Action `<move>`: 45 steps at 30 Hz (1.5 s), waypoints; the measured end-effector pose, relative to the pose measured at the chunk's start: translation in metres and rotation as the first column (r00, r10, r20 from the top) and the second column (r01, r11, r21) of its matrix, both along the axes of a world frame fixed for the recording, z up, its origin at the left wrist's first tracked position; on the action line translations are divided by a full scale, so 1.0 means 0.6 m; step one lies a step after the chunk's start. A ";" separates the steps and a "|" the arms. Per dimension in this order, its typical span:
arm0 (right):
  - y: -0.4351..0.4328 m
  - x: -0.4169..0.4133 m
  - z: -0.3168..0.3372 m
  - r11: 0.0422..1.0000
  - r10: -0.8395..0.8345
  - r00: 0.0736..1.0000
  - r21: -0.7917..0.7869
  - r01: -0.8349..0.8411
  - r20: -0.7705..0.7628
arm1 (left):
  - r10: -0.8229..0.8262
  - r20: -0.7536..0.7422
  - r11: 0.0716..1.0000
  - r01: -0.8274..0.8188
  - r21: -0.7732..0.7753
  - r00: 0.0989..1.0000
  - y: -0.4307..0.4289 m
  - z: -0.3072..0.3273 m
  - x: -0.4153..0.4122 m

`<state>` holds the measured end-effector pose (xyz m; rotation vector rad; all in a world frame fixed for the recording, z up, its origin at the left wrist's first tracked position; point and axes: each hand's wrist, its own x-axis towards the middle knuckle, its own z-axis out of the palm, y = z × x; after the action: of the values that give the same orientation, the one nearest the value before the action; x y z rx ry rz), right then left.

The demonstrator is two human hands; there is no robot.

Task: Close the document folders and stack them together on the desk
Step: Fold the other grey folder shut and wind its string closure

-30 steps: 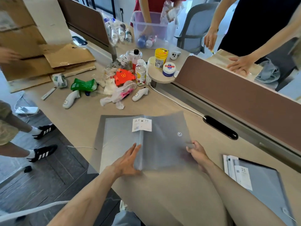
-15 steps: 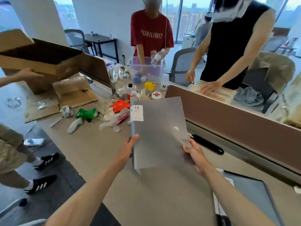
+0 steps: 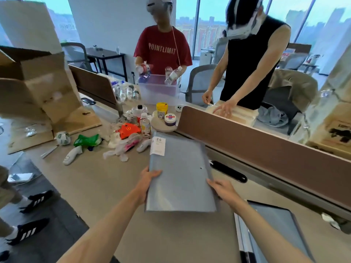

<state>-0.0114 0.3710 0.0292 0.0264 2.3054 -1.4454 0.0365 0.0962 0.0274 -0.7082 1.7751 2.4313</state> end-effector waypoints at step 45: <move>-0.075 0.042 -0.180 0.868 0.116 0.973 0.456 -0.198 0.200 | -0.642 0.665 -0.480 0.475 -0.737 0.383 -0.111 -0.292 0.005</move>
<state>0.0140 0.3259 -0.0789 0.0945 2.3980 -0.7398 0.0396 0.0298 -0.1478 0.6344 2.5393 0.0540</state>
